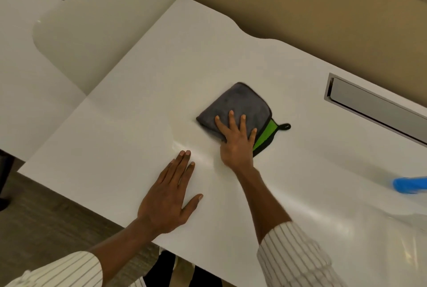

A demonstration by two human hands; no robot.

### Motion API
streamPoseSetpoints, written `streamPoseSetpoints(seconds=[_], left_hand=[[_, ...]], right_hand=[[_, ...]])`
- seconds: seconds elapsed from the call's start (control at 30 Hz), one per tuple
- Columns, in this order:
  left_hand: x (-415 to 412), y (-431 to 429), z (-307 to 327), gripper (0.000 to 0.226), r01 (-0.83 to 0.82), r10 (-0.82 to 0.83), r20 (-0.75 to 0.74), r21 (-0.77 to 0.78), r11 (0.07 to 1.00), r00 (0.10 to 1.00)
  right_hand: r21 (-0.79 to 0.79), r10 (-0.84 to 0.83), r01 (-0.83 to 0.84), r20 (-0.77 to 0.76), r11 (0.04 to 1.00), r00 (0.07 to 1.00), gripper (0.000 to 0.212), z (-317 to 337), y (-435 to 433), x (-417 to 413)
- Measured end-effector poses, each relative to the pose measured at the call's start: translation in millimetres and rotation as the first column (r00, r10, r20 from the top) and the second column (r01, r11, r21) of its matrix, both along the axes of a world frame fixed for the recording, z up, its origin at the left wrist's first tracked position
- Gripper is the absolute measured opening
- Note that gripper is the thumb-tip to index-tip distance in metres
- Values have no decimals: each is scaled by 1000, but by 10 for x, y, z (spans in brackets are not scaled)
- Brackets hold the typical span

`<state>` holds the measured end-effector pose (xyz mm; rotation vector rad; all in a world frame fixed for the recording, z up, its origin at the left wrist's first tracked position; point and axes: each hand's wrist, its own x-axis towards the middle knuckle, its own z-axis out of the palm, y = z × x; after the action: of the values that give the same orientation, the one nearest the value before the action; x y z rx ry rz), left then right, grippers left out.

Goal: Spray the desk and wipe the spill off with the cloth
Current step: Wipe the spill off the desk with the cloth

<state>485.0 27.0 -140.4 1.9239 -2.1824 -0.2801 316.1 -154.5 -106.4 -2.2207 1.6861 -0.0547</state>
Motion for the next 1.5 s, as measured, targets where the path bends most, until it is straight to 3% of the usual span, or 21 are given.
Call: streamPoseSetpoints(seconds=[0.2,0.6,0.9,1.07,1.23,1.5], left_hand=[[-11,-12,-53,85,-13,13,5,7,1000,1000],[-2,-5,23,85,-4,4,20,7,1000,1000],[-5,-6,8,84,-8,8,5,9,1000,1000],[5,-11,36,84,-5,4,22,19,1000,1000],[2,1,52,84,-1,0,25,28,1000,1000],[0,-6,36,83,0,0,21,9,1000,1000]], right_hand=[[-50,64,-62,41,997,997,77,-67,783,97],[-1,138,-138,-20,990,990,69,-81,-453,318],[-86,87,-82,52,993,995,89,-108,630,-15],[-88,-6,7,10,996,1000,85,-138,52,-87],[27,-70,70,2,997,998,75,-26,-467,-148],[-56,-51,54,43,997,998,89,-95,704,-331]])
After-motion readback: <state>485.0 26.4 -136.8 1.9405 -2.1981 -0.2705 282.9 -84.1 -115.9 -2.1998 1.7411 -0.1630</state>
